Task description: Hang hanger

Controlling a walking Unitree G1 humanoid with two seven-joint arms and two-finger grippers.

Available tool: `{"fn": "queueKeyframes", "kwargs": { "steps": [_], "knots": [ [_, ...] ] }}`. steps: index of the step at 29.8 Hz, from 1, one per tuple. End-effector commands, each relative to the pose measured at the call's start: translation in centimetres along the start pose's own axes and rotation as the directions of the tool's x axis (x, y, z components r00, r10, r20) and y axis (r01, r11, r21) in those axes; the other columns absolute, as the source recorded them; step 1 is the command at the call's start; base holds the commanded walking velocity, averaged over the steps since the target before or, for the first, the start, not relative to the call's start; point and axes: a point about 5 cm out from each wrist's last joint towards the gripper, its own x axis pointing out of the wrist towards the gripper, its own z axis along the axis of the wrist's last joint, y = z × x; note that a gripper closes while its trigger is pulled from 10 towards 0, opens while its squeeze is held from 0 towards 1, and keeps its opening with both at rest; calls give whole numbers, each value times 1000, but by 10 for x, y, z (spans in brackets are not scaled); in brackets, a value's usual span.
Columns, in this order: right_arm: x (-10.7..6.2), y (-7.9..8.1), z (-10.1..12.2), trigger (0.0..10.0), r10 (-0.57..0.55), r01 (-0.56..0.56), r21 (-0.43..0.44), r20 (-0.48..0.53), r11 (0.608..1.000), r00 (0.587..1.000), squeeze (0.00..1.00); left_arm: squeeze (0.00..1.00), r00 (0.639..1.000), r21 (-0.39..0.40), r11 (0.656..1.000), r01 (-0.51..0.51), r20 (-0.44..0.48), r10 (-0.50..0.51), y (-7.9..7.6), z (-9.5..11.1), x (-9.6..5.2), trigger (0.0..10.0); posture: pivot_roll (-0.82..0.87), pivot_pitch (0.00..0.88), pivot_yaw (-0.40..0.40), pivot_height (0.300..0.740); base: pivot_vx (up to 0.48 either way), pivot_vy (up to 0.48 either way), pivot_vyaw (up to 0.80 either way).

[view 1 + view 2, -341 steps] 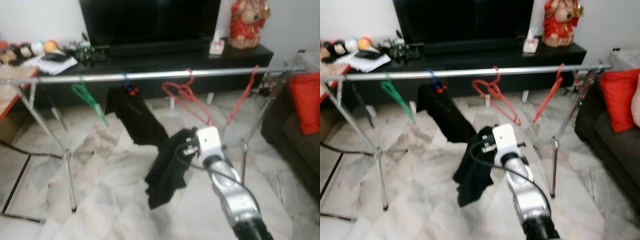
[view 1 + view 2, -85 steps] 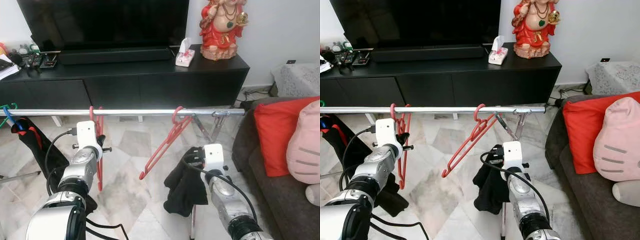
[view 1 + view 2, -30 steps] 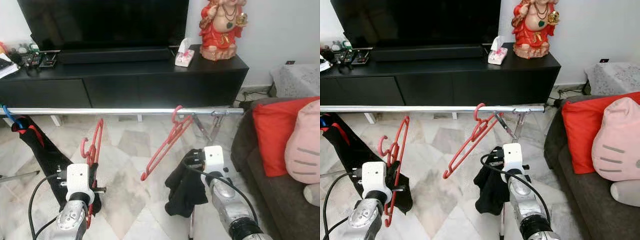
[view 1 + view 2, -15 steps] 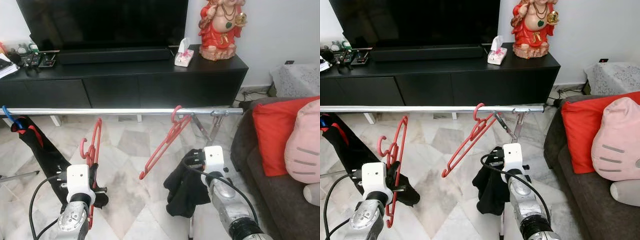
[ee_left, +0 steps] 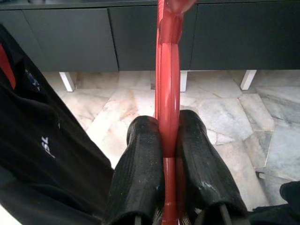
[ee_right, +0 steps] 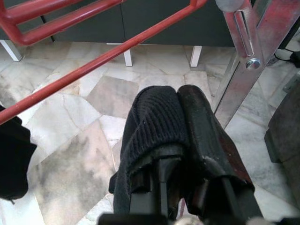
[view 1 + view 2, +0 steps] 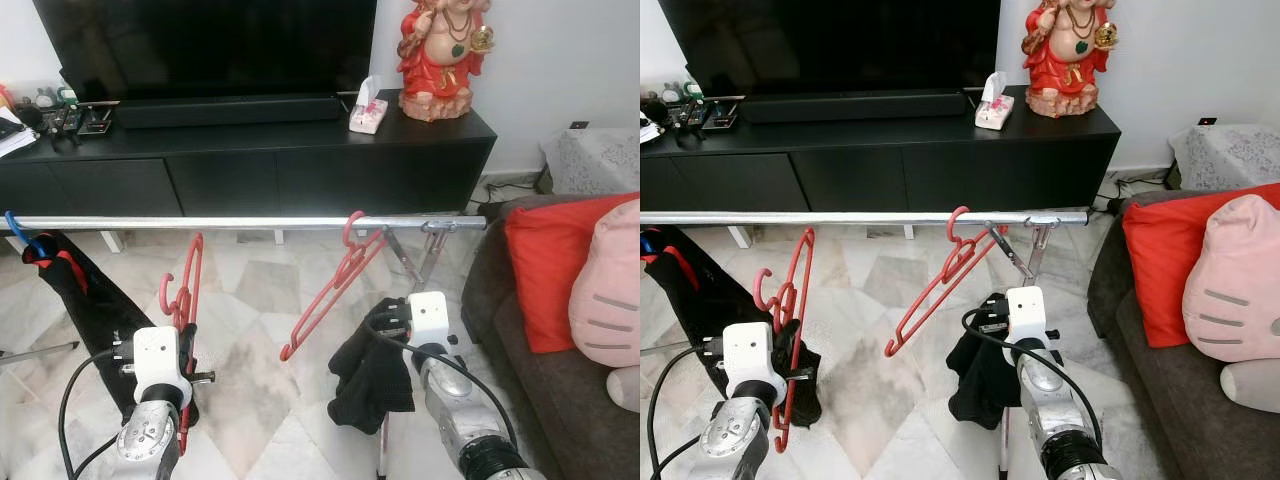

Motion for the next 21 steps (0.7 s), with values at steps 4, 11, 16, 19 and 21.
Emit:
{"fn": "queueKeyframes", "kwargs": {
  "steps": [4, 11, 16, 19, 21],
  "knots": [
    [4, 0, 12, 10000, 0, 0, -1, 35, 1000, 999, 0, 0, 1000, 6, 1000, -14, 13, 14, 2, 7, 3, 10000, -73, 0, 28, 740, -261, 0, 0],
    [5, 0, 12, 10000, 0, 0, -2, 35, 1000, 999, 0, 0, 1000, 2, 1000, -23, 15, 23, 3, 8, 3, 10000, -76, 0, 26, 740, -286, 0, 0],
    [5, 0, 14, 10000, -1, 1, -2, 40, 1000, 999, 0, 0, 1000, 1, 1000, -26, 17, 26, 4, 9, 3, 10000, -88, 0, 28, 740, -289, 0, 0],
    [5, -1, 15, 10000, -5, 5, -1, 42, 1000, 999, 0, 0, 999, 2, 1000, -26, 18, 26, 3, 10, 4, 10000, -88, 0, 28, 740, -287, 0, 0],
    [6, -1, 15, 10000, -5, 5, -1, 42, 1000, 999, 0, 0, 999, 2, 1000, -26, 20, 26, 3, 10, 4, 10000, -89, 0, 28, 740, -289, 0, 0]
  ]
}}
